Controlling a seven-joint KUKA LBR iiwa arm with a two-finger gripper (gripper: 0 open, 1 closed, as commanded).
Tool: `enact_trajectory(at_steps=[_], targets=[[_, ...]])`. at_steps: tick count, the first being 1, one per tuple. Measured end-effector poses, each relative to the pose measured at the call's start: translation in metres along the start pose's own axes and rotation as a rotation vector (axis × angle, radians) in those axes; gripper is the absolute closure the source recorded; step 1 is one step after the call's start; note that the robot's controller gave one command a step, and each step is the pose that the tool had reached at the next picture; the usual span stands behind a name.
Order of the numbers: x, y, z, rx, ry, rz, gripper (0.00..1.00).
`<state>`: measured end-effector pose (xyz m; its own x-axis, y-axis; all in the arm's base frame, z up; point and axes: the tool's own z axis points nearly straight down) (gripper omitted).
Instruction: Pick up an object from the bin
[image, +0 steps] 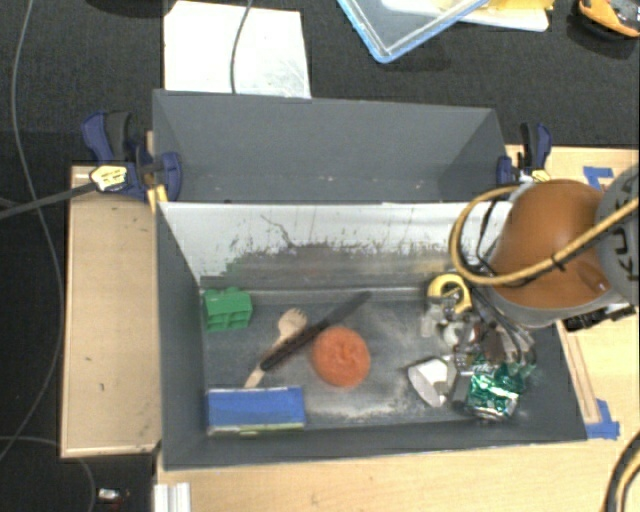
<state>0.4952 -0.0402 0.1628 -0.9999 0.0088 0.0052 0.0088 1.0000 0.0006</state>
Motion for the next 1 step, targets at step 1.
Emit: enact_trajectory(at_steps=[1], targets=[[-0.0019,0.0001,-0.0035,0.001,-0.008,-0.002,0.00]])
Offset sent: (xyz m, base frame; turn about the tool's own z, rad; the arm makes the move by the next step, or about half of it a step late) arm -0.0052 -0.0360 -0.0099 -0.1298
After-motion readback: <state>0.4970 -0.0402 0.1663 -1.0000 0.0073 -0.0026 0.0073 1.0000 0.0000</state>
